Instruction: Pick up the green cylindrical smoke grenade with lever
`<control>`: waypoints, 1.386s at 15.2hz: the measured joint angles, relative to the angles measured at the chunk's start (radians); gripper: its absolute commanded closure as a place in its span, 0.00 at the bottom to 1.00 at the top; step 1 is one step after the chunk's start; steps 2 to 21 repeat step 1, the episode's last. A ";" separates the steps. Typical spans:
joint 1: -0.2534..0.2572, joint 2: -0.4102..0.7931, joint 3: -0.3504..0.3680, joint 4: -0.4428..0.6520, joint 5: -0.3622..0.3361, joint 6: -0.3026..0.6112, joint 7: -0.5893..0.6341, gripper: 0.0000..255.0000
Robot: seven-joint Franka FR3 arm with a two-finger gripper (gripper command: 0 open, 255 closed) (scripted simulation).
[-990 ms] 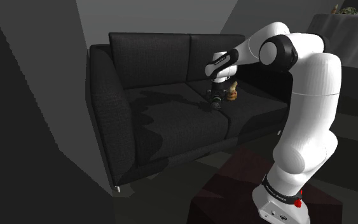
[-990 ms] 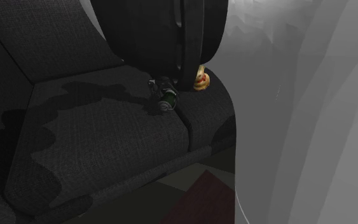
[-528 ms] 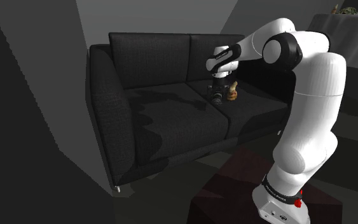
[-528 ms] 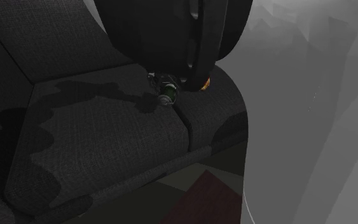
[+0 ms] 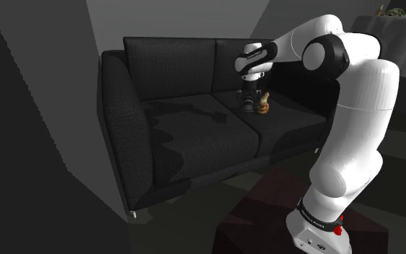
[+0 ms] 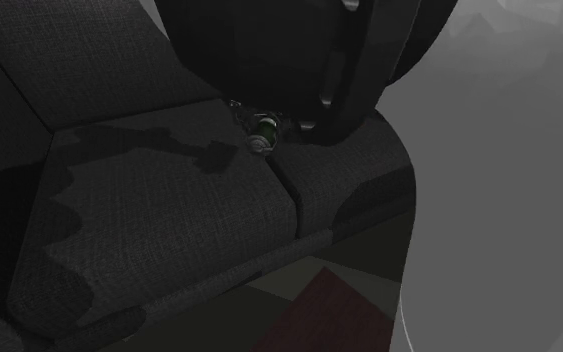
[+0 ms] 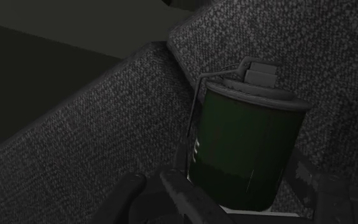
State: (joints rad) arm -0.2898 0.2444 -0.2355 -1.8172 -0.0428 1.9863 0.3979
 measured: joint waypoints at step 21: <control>0.000 -0.002 0.000 0.006 0.000 -0.008 -0.001 1.00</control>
